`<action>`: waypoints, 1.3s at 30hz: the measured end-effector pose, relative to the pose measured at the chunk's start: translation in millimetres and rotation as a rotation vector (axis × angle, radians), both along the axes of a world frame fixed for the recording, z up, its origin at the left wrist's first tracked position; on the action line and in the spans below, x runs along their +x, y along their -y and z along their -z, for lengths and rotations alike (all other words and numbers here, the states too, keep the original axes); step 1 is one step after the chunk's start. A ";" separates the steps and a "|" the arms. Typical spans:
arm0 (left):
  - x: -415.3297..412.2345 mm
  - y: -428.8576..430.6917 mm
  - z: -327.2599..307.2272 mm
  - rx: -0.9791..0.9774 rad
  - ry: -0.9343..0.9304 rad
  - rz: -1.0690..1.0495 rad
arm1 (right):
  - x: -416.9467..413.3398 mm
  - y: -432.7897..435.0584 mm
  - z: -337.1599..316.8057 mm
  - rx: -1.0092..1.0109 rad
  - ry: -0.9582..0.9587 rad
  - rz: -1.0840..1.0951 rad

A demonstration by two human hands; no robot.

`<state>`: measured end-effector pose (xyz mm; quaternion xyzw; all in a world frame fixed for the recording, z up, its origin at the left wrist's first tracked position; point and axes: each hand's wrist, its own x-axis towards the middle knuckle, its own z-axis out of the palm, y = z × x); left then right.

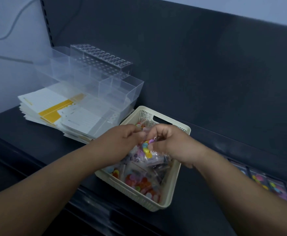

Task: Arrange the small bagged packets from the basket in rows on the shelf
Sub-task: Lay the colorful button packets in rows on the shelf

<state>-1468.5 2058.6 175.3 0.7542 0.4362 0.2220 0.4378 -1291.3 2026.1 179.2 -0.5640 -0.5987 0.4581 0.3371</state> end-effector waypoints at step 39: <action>330.7 196.1 5.4 -0.405 0.326 -0.062 | 274.4 240.1 26.3 -0.170 -0.661 0.634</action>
